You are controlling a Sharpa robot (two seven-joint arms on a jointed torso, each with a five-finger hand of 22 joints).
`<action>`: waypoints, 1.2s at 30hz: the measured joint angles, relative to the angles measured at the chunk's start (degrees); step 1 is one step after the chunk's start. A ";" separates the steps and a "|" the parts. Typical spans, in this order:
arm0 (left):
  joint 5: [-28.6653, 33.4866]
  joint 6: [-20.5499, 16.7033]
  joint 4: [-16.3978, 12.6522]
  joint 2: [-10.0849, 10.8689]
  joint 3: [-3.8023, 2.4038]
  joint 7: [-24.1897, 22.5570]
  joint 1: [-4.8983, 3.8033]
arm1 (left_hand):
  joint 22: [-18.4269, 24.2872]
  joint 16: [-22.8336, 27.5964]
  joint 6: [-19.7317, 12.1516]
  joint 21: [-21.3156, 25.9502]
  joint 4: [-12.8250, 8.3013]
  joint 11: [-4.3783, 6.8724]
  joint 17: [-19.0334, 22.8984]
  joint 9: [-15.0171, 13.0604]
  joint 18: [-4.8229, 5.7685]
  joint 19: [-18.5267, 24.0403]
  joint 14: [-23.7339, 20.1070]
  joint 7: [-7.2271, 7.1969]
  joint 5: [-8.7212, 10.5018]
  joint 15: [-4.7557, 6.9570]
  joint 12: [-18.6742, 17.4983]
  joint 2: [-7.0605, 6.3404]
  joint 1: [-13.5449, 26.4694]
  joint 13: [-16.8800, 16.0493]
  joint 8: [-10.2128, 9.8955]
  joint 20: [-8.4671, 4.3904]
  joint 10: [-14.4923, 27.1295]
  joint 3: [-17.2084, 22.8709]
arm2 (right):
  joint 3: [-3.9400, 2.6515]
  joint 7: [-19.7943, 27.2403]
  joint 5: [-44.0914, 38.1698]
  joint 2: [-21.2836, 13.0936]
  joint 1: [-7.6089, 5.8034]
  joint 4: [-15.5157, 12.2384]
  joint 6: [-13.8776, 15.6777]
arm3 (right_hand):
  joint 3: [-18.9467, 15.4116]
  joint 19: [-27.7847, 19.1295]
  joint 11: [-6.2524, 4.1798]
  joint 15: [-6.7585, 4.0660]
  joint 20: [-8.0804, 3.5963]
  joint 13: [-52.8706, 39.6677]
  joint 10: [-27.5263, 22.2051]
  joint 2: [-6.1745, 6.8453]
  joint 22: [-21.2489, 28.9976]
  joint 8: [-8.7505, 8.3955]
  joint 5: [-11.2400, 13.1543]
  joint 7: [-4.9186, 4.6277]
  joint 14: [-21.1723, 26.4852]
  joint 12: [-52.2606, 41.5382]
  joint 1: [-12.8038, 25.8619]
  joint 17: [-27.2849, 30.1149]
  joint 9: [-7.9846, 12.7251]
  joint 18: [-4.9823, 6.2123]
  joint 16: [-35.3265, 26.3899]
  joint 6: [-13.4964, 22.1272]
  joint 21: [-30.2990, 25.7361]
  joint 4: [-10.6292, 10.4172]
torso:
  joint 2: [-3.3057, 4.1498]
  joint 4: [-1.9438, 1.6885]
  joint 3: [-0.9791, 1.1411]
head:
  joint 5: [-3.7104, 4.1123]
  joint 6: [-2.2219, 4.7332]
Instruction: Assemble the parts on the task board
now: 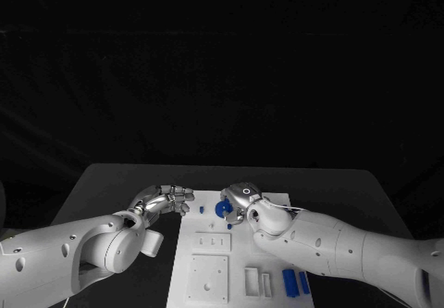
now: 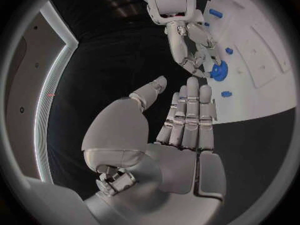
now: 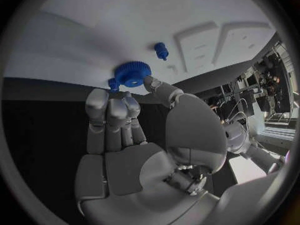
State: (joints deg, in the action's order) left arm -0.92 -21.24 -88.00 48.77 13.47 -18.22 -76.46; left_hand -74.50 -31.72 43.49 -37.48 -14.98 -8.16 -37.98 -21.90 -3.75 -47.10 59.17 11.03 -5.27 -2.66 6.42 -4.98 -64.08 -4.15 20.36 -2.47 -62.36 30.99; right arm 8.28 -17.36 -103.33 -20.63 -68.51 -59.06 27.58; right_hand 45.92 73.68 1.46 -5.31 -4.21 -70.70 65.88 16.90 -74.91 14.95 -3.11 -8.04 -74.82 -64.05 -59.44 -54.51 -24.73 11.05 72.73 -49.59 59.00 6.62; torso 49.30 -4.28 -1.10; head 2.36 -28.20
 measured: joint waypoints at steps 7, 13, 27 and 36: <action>0.00 0.02 0.00 0.03 0.00 0.04 0.00 | 0.00 0.00 0.00 0.00 0.00 0.00 -0.03 0.00 0.00 0.00 0.00 0.00 0.00 0.00 -0.22 0.00 0.00 0.02 0.00 0.01 0.00 0.00 | 0.00 0.82 2.60 -0.47 0.00 -0.34 -0.08 | -1.02 0.02 0.06 0.19 -0.01 -0.11 -0.06 -0.47 0.00 0.00 0.00 0.00 0.19 -0.46 3.33 -0.26 0.00 -0.01 0.00 0.02 0.00 -1.88 | 0.01 -0.03 0.00 | 0.04 -0.03; 0.00 0.07 0.07 -0.02 0.00 0.08 0.00 | 0.00 0.00 0.00 0.00 0.00 0.00 -0.05 -0.03 0.00 0.00 0.00 0.00 0.00 0.00 -0.22 -0.23 0.23 0.02 0.00 0.01 0.00 0.00 | -0.09 1.81 4.70 -1.86 -0.01 -1.33 0.01 | -0.62 0.00 0.06 0.19 -0.02 -0.20 -0.05 -0.39 0.00 0.00 -0.29 0.01 0.19 -0.67 3.70 -0.43 0.00 -0.02 0.00 0.03 0.00 -2.36 | 0.01 -0.01 -0.01 | -0.03 -0.06; -0.01 0.11 0.44 0.85 0.01 0.03 0.00 | 0.00 0.00 0.00 0.00 0.00 0.01 -0.05 -0.03 0.00 0.00 0.00 0.00 0.00 0.00 -0.22 -0.23 0.23 0.02 0.00 0.03 0.00 0.00 | -4.57 14.87 21.63 -15.11 -2.37 -10.83 3.42 | -1.85 -0.31 0.29 0.37 -0.93 0.01 -0.27 -1.39 0.00 0.00 -2.89 0.03 0.37 -1.13 2.37 -0.80 -0.01 -0.95 0.00 0.04 0.00 0.16 | -0.14 0.48 0.15 | -0.20 0.46; -0.34 0.43 2.66 0.23 0.03 -0.07 0.02 | 0.06 0.00 0.00 -0.23 0.00 -0.20 -0.12 -0.18 0.01 0.00 0.00 0.00 0.00 0.00 -0.22 -0.23 0.23 0.01 0.00 0.04 -0.22 0.00 | -4.98 23.75 32.48 -21.84 -2.92 -9.35 0.79 | -5.16 -1.04 -0.02 0.40 -0.61 0.75 -1.22 -3.25 0.01 0.45 -7.15 0.05 0.41 -0.95 -0.12 -0.93 -0.29 -0.99 -0.29 0.17 0.00 3.46 | -0.63 1.65 0.80 | -0.61 0.68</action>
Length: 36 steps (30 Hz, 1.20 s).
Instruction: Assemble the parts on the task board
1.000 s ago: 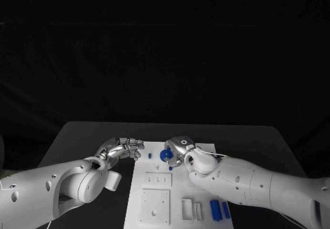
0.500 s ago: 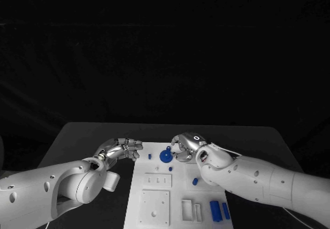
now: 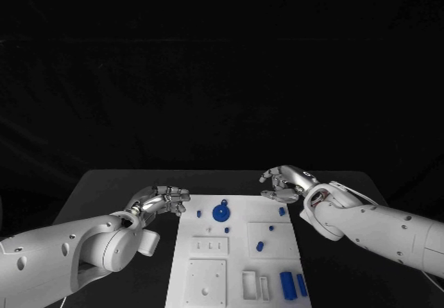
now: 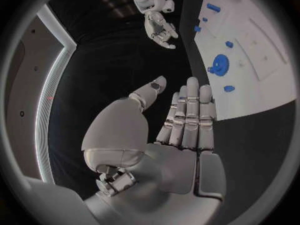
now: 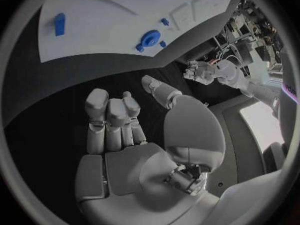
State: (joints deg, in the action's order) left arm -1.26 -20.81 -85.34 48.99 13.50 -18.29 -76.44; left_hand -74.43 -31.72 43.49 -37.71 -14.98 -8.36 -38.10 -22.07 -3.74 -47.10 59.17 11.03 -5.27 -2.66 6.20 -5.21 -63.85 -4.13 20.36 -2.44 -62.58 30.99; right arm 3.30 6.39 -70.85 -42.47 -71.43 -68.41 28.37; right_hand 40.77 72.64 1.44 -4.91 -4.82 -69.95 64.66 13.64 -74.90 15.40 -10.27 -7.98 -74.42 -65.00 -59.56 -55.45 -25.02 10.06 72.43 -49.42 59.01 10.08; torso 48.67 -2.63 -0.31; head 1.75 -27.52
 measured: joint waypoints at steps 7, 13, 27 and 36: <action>-0.20 0.30 1.06 -0.40 0.02 -0.11 0.16 | 0.01 0.00 0.00 0.00 0.00 -0.01 0.00 -0.02 0.00 0.00 0.00 0.00 0.00 0.00 0.00 0.00 0.00 0.00 0.00 0.01 -0.02 0.00 | -0.02 2.86 2.27 -2.49 0.77 3.97 -2.88 | -1.89 -0.35 -0.40 -0.19 0.33 0.37 -0.60 -0.30 0.00 0.06 -1.39 0.22 0.25 0.00 -1.33 -0.12 0.00 -0.02 -0.26 -0.14 0.00 1.89 | -0.37 0.74 0.58 | 0.27 -0.11; -0.28 0.46 1.39 -0.67 0.04 -0.18 0.31 | 0.01 0.00 0.00 0.00 0.00 0.05 0.00 -0.02 0.00 0.00 0.00 0.00 0.00 0.00 0.00 0.00 0.00 0.00 0.00 0.01 -0.09 0.00 | 0.02 3.69 1.83 -2.63 1.48 6.76 -5.34 | -2.41 -0.84 -0.95 -0.85 0.79 0.68 -1.06 -0.44 0.00 0.06 -3.61 1.02 0.20 0.00 -2.83 -0.13 0.01 0.00 -0.59 0.67 -0.01 3.20 | -0.62 1.18 1.07 | 0.41 -0.27; -0.36 0.81 1.92 -1.37 0.03 -0.23 0.93 | 0.01 0.00 0.00 0.00 0.00 0.08 -0.05 -0.01 0.00 0.08 0.00 0.00 0.00 0.00 0.00 0.00 0.00 0.00 0.00 0.10 -0.07 0.00 | 0.01 3.91 -0.52 0.93 4.27 12.95 -8.87 | -3.44 -1.33 -2.39 -2.17 1.13 1.09 -1.27 -0.44 -0.04 -0.23 0.50 3.04 0.52 0.45 -3.29 -0.28 0.16 1.54 -1.13 2.94 -0.02 4.22 | -0.71 1.54 1.98 | -0.03 -0.68; -0.38 0.98 2.08 -1.54 0.04 -0.23 1.03 | 0.01 0.00 0.00 0.00 0.00 0.09 -0.04 0.00 -0.01 0.08 0.00 0.00 0.00 0.00 0.00 0.00 0.00 0.00 0.00 0.11 -0.07 0.00 | 0.01 4.04 -0.95 2.64 5.20 14.59 -9.73 | -3.28 -1.33 -2.48 -2.19 1.13 1.11 -1.18 -0.67 -0.04 -0.31 0.78 3.25 0.50 0.45 -3.52 -0.32 0.15 1.73 -1.34 3.14 -0.02 4.38 | -0.72 1.32 2.33 | -0.20 -0.96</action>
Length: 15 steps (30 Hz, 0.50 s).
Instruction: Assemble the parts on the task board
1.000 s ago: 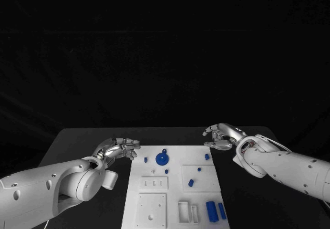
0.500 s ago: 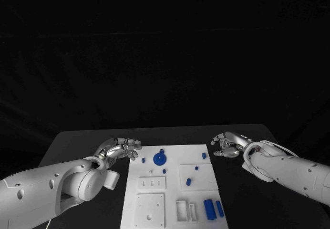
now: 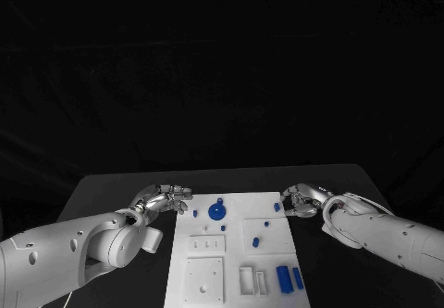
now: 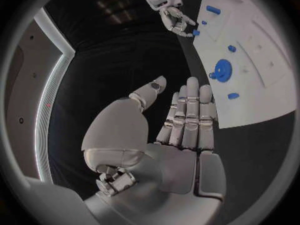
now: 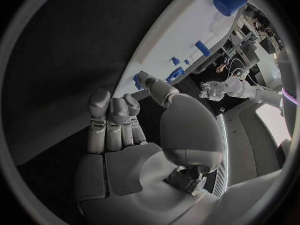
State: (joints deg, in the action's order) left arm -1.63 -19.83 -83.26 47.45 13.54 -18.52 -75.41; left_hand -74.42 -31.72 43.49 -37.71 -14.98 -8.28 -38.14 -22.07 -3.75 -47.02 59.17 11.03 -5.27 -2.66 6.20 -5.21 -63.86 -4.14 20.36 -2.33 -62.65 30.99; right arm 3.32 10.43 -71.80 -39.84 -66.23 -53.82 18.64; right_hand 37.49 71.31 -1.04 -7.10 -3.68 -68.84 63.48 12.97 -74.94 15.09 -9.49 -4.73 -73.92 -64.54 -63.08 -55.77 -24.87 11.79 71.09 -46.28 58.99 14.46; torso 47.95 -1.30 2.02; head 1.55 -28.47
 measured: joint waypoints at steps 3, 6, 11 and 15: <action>0.00 0.05 0.02 -0.06 0.00 0.00 0.00 | 0.00 0.00 0.00 0.00 0.00 0.00 0.00 0.00 0.00 0.00 0.00 0.00 0.00 0.00 0.00 0.00 0.00 0.00 0.00 0.00 0.00 0.00 | 0.00 0.05 -0.07 0.45 0.02 0.22 -0.19 | 0.00 0.00 -0.14 0.00 0.00 0.00 -0.14 -0.13 0.00 0.00 0.43 0.00 0.00 0.00 -0.13 -0.02 0.00 0.04 0.00 0.00 0.00 0.00 | 0.00 -0.01 0.03 | -0.01 -0.07; -0.01 0.10 0.02 -0.11 0.00 0.00 0.00 | 0.00 0.00 0.00 0.00 0.00 0.01 0.01 0.00 0.00 0.00 -0.15 0.00 0.00 -0.15 0.00 0.00 0.00 0.00 0.00 0.00 0.00 0.00 | -0.01 0.07 -0.10 0.80 0.10 0.68 -0.36 | 0.00 -0.20 -0.20 0.00 0.20 0.00 -0.20 -0.22 0.00 0.00 0.84 0.00 0.00 0.00 -0.22 -0.09 -0.10 0.22 0.00 0.00 0.00 0.00 | 0.00 -0.04 0.01 | -0.01 -0.17; -0.02 0.16 0.01 -0.15 -0.01 0.00 0.01 | 0.00 0.00 0.00 0.00 0.00 0.01 0.01 0.00 0.00 0.00 -0.15 0.00 0.00 -0.15 0.00 0.00 0.00 0.00 0.00 0.01 0.00 0.00 | -0.01 0.07 -0.12 1.40 0.21 1.16 -0.53 | 0.16 -0.20 -0.20 0.01 0.20 0.06 -0.20 -0.72 0.00 0.44 1.83 0.00 0.01 0.00 0.28 -0.11 -0.23 0.28 0.00 0.00 0.00 -0.21 | 0.00 -0.08 -0.04 | 0.03 -0.30; -0.02 0.20 0.00 -0.12 -0.01 0.01 0.01 | 0.00 0.00 0.00 0.00 0.00 0.02 0.01 0.01 0.00 0.00 -0.15 0.00 0.00 -0.15 0.00 0.00 0.00 0.00 0.00 0.01 0.01 0.00 | 0.00 0.08 -0.13 1.89 0.22 1.51 -0.56 | 1.41 -0.20 -0.20 0.02 0.20 0.06 -0.20 -1.37 0.01 0.80 4.69 -0.32 0.02 0.00 0.31 -0.29 -0.31 0.32 0.00 -0.33 0.00 -1.75 | 0.00 -0.09 -0.07 | 0.04 -0.38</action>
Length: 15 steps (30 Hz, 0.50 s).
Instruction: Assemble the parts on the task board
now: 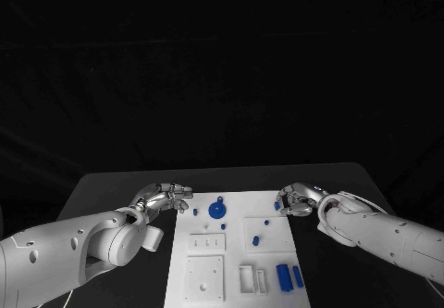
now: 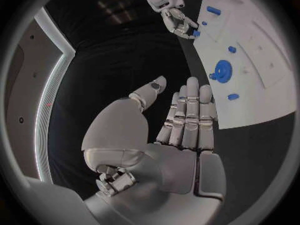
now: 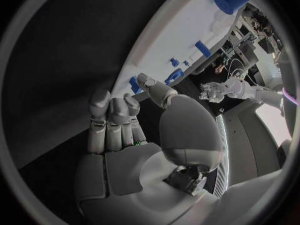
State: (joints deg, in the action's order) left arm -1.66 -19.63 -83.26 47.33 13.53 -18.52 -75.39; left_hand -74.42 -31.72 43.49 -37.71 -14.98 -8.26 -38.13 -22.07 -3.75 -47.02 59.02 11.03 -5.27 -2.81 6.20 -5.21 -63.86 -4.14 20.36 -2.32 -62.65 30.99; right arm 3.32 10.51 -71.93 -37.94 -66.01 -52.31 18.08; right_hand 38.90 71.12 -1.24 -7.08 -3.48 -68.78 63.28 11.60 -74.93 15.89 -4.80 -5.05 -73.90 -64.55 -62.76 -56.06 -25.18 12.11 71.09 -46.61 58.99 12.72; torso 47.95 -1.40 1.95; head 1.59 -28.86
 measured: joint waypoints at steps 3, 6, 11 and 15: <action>0.00 0.02 0.00 0.00 0.00 0.01 0.00 | 0.00 0.00 0.00 0.00 0.00 0.00 0.00 0.00 0.00 0.00 0.00 0.00 0.00 0.00 0.00 0.00 0.00 0.00 0.00 0.00 0.00 0.00 | 0.00 0.00 0.00 0.34 0.00 0.27 -0.01 | 0.83 0.00 0.00 0.01 0.00 0.00 0.00 -0.31 0.00 0.06 1.21 -0.10 0.00 0.00 0.31 -0.09 -0.07 0.03 0.00 -0.11 0.00 -0.81 | 0.01 0.01 -0.03 | -0.04 -0.04; -0.01 0.07 -0.03 0.01 0.00 0.02 0.00 | 0.00 0.00 0.00 0.00 0.00 0.01 0.00 0.00 0.00 0.00 0.00 0.00 0.00 0.00 0.00 0.00 0.00 0.00 0.00 0.00 0.00 0.00 | 0.00 0.00 -0.01 0.58 0.01 0.56 -0.02 | 1.37 0.00 0.00 0.01 0.00 0.00 0.01 -0.32 0.01 0.33 1.25 -0.30 0.00 0.00 0.29 -0.12 -0.07 0.05 0.00 -0.30 0.00 -1.03 | 0.01 0.01 -0.03 | -0.07 -0.09; -0.01 0.13 -0.06 0.06 0.00 0.04 0.00 | 0.00 0.00 0.00 0.00 0.00 0.01 0.01 0.01 0.00 0.00 0.01 0.00 0.00 0.00 0.00 0.00 0.00 0.00 0.00 0.01 0.01 0.00 | 0.02 -0.03 -0.01 0.99 0.01 0.96 -0.03 | 1.60 0.00 0.01 0.01 0.00 0.00 0.01 -0.76 0.01 0.36 1.48 -0.23 0.01 0.00 0.30 -0.18 -0.13 0.08 0.00 -0.37 0.00 -1.25 | 0.01 0.02 -0.08 | -0.08 -0.15; -0.01 0.16 -0.09 0.07 0.00 0.04 0.00 | 0.00 0.00 0.00 0.00 0.00 0.02 0.01 0.01 0.00 -0.08 0.01 0.00 0.00 0.01 0.00 0.00 0.00 0.00 0.00 0.09 0.02 0.00 | 0.05 -0.06 -0.01 1.35 0.04 1.18 -0.15 | 1.91 0.01 0.01 0.02 0.01 -0.01 0.02 -0.99 0.01 0.70 1.48 -0.40 0.01 0.00 0.54 -0.25 -0.20 0.11 0.01 -0.80 0.00 -1.26 | 0.01 0.02 -0.10 | -0.12 -0.23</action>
State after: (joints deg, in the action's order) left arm -1.67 -19.47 -83.36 47.40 13.53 -18.48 -75.39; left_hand -74.42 -31.72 43.49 -37.71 -14.98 -8.24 -38.12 -22.06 -3.75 -47.10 59.03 11.03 -5.27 -2.80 6.20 -5.21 -63.86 -4.14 20.36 -2.24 -62.63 30.99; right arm 3.37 10.45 -71.94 -36.60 -65.97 -51.13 17.93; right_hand 40.81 71.12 -1.23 -7.07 -3.48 -68.78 63.30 10.61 -74.93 16.59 -3.33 -5.45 -73.90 -64.55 -62.22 -56.31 -25.38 12.23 71.10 -47.42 58.99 11.46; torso 47.96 -1.37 1.85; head 1.48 -29.08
